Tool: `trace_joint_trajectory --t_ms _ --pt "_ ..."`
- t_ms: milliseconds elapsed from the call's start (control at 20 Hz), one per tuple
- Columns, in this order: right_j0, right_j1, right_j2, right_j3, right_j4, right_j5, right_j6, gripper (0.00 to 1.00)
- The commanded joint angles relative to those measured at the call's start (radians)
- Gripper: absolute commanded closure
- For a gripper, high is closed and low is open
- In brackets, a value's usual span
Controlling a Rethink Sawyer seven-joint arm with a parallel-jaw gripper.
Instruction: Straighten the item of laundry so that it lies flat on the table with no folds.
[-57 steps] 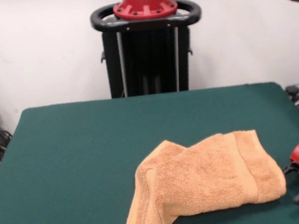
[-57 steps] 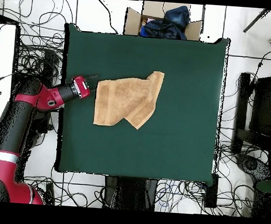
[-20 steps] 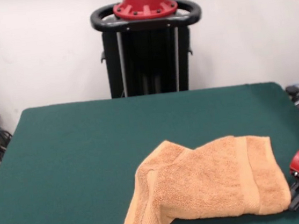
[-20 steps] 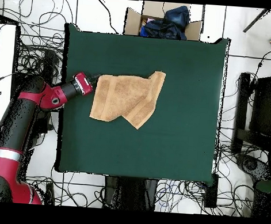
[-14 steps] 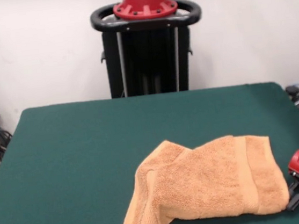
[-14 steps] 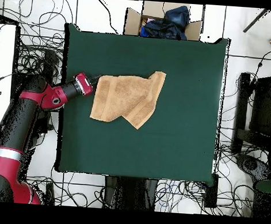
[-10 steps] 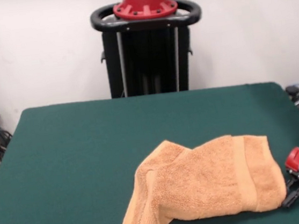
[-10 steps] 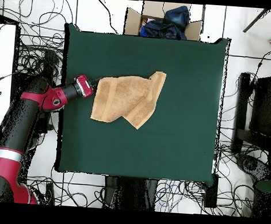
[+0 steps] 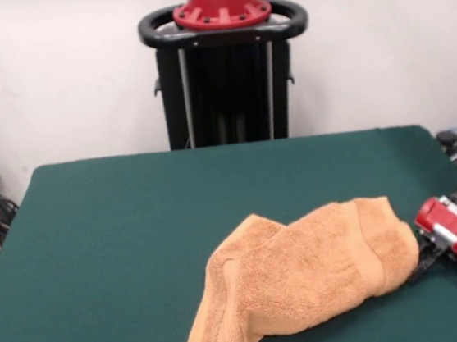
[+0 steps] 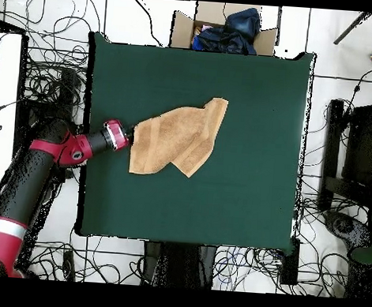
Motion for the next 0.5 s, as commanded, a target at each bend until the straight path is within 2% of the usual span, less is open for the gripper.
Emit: trace_joint_trajectory --t_ms 50,300,500 --pt "0.071 -0.088 0.297 0.245 -0.042 -0.097 -0.285 1.00" --pt "0.111 -0.216 0.381 0.414 -0.098 -0.171 -0.295 1.00" --pt "0.131 -0.355 0.433 0.535 -0.138 -0.153 -0.361 1.00"
